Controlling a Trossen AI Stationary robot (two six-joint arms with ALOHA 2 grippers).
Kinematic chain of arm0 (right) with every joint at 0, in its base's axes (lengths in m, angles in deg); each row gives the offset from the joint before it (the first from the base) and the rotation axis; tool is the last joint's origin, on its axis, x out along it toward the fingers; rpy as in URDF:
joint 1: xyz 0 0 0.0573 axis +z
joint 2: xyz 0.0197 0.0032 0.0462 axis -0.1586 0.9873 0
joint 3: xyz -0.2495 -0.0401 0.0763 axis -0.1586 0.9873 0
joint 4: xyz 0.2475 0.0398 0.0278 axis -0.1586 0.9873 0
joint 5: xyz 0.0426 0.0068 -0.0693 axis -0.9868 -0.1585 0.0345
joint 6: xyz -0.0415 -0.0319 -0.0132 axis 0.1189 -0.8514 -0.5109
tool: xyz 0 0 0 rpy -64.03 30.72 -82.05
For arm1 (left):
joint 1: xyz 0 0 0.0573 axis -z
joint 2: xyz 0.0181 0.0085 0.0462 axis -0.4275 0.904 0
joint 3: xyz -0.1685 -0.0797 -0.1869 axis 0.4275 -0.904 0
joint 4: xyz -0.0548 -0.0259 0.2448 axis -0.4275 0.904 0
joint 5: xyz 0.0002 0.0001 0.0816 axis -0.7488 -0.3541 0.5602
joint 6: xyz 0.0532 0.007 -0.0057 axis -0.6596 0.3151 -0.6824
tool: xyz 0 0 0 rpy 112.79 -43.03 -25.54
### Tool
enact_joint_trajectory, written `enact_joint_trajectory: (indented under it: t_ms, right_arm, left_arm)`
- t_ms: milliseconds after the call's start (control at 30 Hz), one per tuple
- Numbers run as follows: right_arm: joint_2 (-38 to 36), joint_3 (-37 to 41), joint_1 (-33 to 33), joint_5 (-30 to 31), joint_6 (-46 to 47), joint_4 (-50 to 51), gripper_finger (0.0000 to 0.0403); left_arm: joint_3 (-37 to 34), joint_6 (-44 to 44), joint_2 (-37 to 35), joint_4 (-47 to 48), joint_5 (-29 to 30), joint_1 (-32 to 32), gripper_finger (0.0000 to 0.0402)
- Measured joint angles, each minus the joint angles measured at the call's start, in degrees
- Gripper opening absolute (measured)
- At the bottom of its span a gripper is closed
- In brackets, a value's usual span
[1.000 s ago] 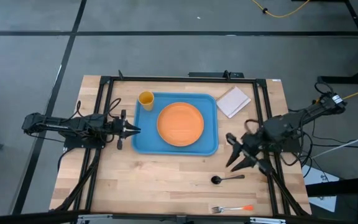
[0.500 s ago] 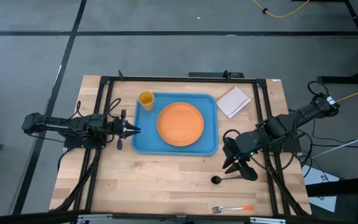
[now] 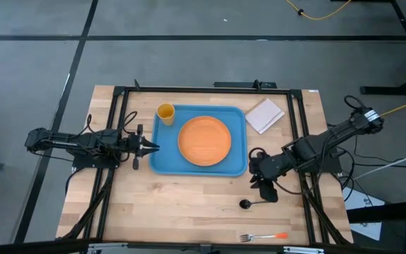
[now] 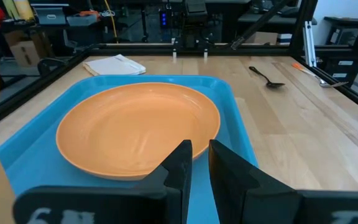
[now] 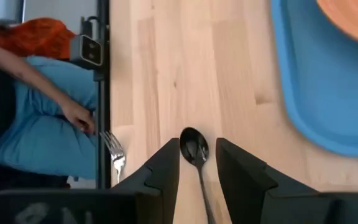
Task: Pick and place plate/cup/fork/spoon on tray
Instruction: Put the black spoon to the right of the orange plate on the blue tray
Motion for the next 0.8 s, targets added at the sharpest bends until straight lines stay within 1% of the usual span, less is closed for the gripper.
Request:
enact_joint_trajectory:
  t_ms: [167,300,400,433,533,667,800]
  right_arm:
    - [0.0,3.1,0.1,-0.1,0.0,-0.5,0.0110]
    - [0.0,7.8,0.9,-3.1,0.1,-1.8,0.0110]
    - [0.0,11.7,1.4,-3.8,0.3,-4.6,0.0110]
    - [0.1,12.9,1.4,-3.6,1.3,-5.7,0.0110]
    - [0.1,15.8,1.6,-3.0,8.6,-9.4,0.0110]
    - [0.1,15.7,3.2,-3.0,12.0,-11.9,0.0110]
    - [0.1,11.9,5.0,-6.0,11.9,-21.4,0.0110]
  left_arm:
    - [0.0,0.0,0.0,0.0,0.0,0.0,0.0047]
    - [0.0,0.0,0.0,0.0,0.0,0.0,0.0047]
    - [0.0,0.0,0.0,0.0,0.0,0.0,0.0047]
    - [0.0,0.0,0.0,0.0,0.0,0.0,0.0047]
    - [0.0,0.0,0.0,0.0,0.0,0.0,0.0047]
    - [0.0,0.0,0.0,0.0,0.0,0.0,0.0047]
    - [0.0,0.0,0.0,0.0,0.0,0.0,0.0047]
